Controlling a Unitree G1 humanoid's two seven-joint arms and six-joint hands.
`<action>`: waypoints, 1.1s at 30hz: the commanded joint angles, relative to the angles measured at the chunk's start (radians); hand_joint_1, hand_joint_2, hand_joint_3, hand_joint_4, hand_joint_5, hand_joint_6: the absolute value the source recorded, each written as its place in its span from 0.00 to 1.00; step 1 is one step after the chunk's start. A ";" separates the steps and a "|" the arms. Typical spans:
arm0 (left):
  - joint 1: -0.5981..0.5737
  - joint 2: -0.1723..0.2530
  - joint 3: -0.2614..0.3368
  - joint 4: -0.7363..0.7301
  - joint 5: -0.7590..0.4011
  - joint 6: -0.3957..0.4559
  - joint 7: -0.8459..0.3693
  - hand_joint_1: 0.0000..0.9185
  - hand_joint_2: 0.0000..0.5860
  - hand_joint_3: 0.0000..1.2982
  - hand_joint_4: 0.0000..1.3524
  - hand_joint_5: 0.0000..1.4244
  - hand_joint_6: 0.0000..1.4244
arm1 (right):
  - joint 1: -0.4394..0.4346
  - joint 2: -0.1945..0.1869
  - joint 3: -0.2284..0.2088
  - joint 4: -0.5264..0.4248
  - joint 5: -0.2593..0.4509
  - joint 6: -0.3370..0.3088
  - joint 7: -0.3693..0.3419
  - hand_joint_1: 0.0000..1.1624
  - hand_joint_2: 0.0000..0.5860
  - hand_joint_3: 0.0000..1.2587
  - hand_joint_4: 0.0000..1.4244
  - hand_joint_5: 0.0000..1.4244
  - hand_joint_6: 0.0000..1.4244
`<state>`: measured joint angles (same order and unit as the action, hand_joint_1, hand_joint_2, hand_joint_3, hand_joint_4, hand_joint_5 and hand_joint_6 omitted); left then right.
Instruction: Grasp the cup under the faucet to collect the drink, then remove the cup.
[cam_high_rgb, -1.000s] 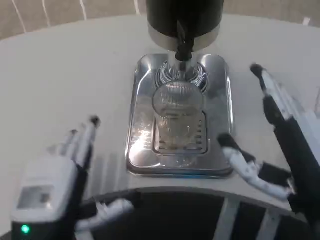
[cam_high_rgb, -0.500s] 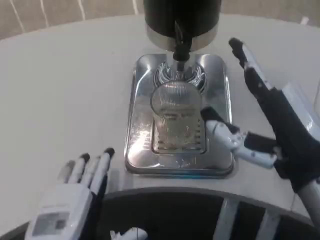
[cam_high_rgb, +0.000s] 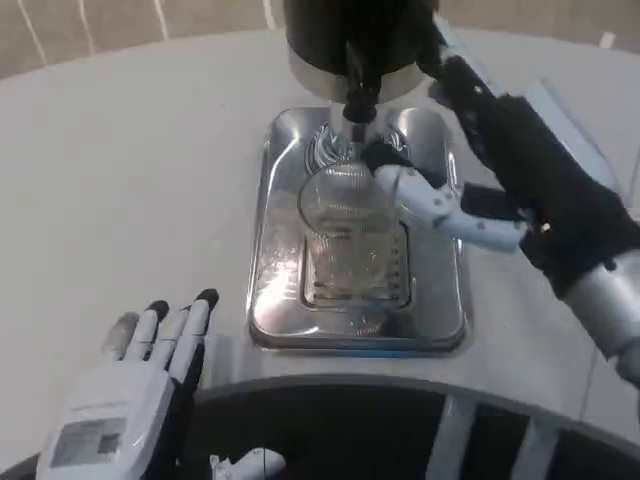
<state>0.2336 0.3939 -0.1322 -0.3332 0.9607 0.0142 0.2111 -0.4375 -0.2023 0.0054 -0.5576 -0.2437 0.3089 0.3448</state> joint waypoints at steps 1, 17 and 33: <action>0.015 0.007 0.016 0.000 0.002 -0.004 0.008 0.00 0.17 0.00 0.00 0.00 0.00 | -0.072 -0.008 0.007 0.075 0.054 -0.003 -0.001 0.63 0.73 0.00 0.00 0.00 0.00; 0.001 -0.001 0.014 0.015 0.002 -0.003 0.010 0.00 0.18 0.00 0.00 0.00 0.01 | -0.103 0.030 0.067 0.087 0.149 0.018 -0.026 0.63 0.75 0.00 0.00 0.00 0.00; -0.009 -0.023 0.020 0.044 -0.016 -0.002 0.037 0.00 0.19 0.00 0.00 0.00 0.01 | -0.092 -0.060 0.123 0.075 0.122 -0.040 0.006 0.63 0.75 0.00 0.00 0.00 0.00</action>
<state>0.2225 0.3762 -0.1202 -0.3023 0.9495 0.0114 0.2282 -0.5292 -0.2387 0.1028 -0.4692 -0.1189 0.2917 0.3177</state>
